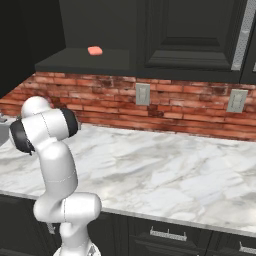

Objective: Locate and retrieve the bar soap and soap dispenser from the cabinet. Place them next to the sink.

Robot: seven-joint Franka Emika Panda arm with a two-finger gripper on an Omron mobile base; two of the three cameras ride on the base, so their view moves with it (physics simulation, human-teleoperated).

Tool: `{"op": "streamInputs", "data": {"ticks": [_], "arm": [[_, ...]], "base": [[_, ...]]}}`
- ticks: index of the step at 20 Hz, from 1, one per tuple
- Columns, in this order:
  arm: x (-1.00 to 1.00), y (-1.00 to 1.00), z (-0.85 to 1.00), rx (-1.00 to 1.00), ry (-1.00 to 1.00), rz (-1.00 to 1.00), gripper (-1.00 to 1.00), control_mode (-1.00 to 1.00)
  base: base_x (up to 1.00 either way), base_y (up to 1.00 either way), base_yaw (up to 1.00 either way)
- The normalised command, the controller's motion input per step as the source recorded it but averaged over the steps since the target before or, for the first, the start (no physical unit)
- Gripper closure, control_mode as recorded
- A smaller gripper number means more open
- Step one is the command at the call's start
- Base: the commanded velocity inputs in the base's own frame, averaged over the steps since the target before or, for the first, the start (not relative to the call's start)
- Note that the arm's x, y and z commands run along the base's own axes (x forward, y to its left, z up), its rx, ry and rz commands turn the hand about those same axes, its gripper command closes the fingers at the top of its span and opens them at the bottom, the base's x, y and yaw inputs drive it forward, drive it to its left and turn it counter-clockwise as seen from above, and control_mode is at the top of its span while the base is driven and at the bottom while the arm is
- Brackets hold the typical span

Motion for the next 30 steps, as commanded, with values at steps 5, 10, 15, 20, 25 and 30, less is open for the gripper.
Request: {"op": "streamInputs", "data": {"ticks": [5, 10, 15, 20, 25, 30], "arm": [[0.04, -0.18, 0.0, 0.0, 0.0, 0.0, -1.0, -1.0], [0.0, -0.32, 0.0, 0.0, 0.0, 0.0, -1.0, -1.0], [0.0, -0.4, 0.01, 0.0, 0.0, 0.0, -1.0, -1.0], [-0.01, -0.33, 0.12, 0.0, 0.03, 0.0, -1.0, -1.0], [-0.15, -0.18, 0.24, 0.0, 0.06, -0.05, -1.0, -1.0], [-0.12, -0.02, 0.37, 0.0, 0.09, -0.08, -1.0, -1.0]], "base": [[0.0, 0.0, 0.0], [0.0, 0.0, 0.0], [0.0, 0.0, 0.0], [0.0, 0.0, 0.0], [0.0, 0.0, 0.0], [0.0, 0.0, 0.0]]}}
